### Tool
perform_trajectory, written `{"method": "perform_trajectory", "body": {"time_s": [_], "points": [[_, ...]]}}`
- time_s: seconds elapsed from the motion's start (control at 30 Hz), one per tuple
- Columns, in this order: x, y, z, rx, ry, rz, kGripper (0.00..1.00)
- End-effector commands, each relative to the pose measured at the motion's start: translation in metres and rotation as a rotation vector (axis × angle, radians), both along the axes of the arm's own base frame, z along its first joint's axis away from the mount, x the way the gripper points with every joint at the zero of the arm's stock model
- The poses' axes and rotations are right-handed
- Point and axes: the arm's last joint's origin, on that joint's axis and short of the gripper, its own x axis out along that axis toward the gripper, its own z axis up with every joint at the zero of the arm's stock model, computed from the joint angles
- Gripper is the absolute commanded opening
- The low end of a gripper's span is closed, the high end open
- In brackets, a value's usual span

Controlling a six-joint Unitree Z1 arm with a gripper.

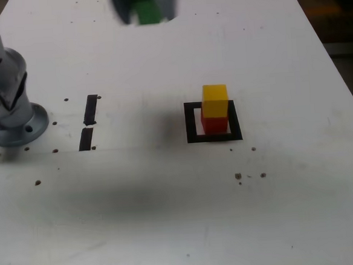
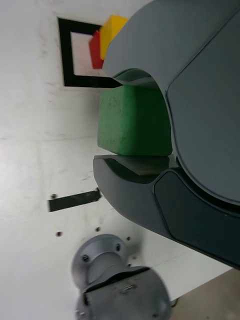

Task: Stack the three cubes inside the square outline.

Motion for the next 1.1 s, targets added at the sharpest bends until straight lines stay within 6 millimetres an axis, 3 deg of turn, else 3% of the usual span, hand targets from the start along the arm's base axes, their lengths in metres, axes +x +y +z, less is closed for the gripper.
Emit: {"method": "perform_trajectory", "body": {"time_s": [0.0, 0.37, 0.47, 0.73, 1.07], "points": [[0.006, -0.024, -0.007, -0.001, 0.018, -0.012, 0.10], [0.051, -0.077, -0.015, -0.016, -0.014, -0.098, 0.10], [0.059, -0.083, -0.017, -0.017, -0.014, -0.105, 0.10], [0.073, -0.083, -0.030, 0.007, 0.012, -0.116, 0.10], [0.086, -0.059, -0.048, 0.018, 0.042, -0.084, 0.10]]}}
